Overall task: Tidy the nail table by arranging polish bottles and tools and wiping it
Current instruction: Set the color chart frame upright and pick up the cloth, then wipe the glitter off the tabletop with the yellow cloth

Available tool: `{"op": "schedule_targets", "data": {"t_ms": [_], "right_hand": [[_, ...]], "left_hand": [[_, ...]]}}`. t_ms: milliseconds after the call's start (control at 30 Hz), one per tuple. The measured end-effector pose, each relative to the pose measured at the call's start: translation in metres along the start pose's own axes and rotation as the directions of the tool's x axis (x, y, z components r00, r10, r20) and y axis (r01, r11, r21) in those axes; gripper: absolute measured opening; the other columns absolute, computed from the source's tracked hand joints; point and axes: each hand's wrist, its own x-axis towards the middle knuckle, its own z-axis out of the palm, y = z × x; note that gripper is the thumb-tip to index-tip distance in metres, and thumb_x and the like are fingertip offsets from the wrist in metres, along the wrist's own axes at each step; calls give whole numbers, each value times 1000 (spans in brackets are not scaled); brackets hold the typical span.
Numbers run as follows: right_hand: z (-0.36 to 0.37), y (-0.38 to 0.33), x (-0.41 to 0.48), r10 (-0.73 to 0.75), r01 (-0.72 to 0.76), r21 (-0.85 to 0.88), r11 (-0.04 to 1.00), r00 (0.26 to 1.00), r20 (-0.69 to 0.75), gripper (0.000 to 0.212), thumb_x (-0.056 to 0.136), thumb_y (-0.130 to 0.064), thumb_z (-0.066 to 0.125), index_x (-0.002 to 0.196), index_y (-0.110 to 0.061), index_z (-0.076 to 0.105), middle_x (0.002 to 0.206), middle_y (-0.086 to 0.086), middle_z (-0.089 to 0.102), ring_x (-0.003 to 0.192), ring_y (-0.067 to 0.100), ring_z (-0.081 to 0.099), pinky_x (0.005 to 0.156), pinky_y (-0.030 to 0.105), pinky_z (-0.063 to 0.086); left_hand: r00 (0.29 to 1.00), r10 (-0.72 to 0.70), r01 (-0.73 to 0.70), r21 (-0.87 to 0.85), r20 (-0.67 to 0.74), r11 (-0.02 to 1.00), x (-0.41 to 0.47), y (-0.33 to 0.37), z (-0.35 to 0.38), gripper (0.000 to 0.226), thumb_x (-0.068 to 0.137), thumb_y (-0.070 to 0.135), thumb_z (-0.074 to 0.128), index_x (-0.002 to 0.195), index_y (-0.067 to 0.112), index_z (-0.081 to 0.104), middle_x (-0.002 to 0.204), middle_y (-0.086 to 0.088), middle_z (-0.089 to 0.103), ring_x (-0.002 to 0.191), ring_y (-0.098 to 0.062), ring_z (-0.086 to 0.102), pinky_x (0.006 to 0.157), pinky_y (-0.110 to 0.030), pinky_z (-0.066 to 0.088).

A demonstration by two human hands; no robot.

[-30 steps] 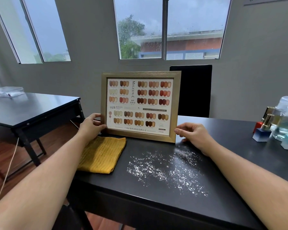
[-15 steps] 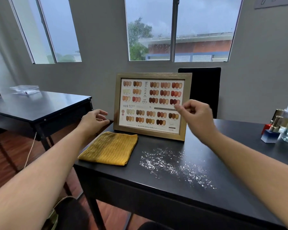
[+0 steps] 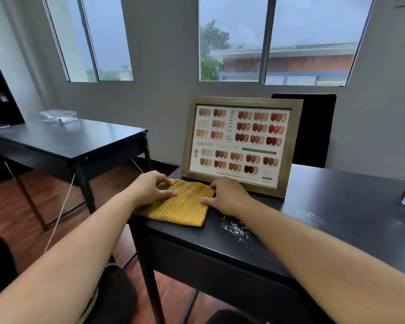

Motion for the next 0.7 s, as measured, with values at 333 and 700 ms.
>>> {"op": "schedule_targets", "data": {"t_ms": [333, 700], "right_hand": [[-3, -14, -10, -53, 52, 221, 974, 999, -5, 14, 85, -24, 64, 94, -13, 64, 94, 5, 64, 83, 19, 58, 71, 32, 49], [-110, 64, -87, 175, 11, 714, 700, 967, -187, 9, 89, -18, 63, 83, -17, 57, 87, 9, 63, 75, 18, 60, 69, 33, 54]], "left_hand": [[998, 27, -26, -11, 52, 1000, -14, 17, -8, 14, 88, 31, 60, 97, 21, 61, 95, 7, 57, 91, -11, 54, 73, -22, 41], [972, 234, -224, -453, -35, 863, -28, 149, -23, 12, 86, 36, 61, 84, 24, 60, 89, 4, 64, 84, -11, 59, 67, -24, 46]]}}
